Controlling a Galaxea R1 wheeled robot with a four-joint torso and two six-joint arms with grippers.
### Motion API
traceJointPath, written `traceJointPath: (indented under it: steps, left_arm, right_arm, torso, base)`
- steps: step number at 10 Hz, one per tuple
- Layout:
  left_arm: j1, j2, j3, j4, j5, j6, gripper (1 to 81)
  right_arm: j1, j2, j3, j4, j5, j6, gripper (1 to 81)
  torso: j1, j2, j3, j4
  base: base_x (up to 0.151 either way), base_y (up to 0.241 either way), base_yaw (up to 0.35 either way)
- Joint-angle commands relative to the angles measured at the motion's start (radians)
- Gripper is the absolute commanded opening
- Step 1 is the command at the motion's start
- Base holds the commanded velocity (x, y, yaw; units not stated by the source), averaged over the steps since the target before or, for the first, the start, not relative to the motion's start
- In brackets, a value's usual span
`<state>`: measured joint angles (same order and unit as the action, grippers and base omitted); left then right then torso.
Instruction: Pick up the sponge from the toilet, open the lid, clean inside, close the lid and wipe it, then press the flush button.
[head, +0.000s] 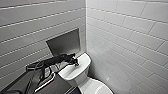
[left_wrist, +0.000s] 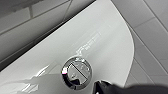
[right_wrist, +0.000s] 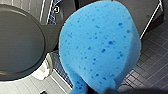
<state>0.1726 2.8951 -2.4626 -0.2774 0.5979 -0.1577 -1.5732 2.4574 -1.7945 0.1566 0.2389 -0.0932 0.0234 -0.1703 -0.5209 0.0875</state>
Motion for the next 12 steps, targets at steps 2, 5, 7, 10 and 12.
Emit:
traceJointPath:
  steps: [2, 5, 7, 10, 12]
  left_arm:
    - [-0.192, 0.024, -0.049, 0.043, 0.016, 0.004, 1.0]
    - [-0.179, 0.043, -0.090, 0.064, -0.007, 0.003, 1.0]
    - [-0.166, 0.049, -0.095, 0.072, -0.006, 0.003, 1.0]
    - [-0.143, 0.067, -0.099, 0.078, -0.030, 0.003, 1.0]
    - [-0.114, 0.086, -0.102, 0.102, -0.035, 0.003, 1.0]
  right_arm:
    - [-0.008, -0.022, 0.029, -0.003, -0.078, -0.003, 1.0]
    - [-0.008, -0.013, 0.023, -0.003, -0.078, -0.003, 1.0]
    - [-0.009, -0.006, 0.021, -0.005, -0.078, -0.005, 1.0]
    - [-0.011, 0.001, 0.017, -0.005, -0.078, -0.007, 1.0]
    - [-0.020, 0.004, 0.020, -0.005, -0.078, -0.013, 1.0]
  torso:
    - [0.000, 0.000, 0.000, 0.000]
    - [0.000, 0.000, 0.000, 0.000]
    - [0.000, 0.000, 0.000, 0.000]
    - [-0.001, 0.000, -0.017, 0.000]
    - [0.000, 0.001, -0.033, 0.000]
  base:
    - [0.000, 0.000, 0.000]
    - [0.000, 0.000, 0.000]
    - [0.000, 0.000, 0.000]
    - [0.000, 0.000, 0.000]
    - [0.000, 0.000, 0.000]
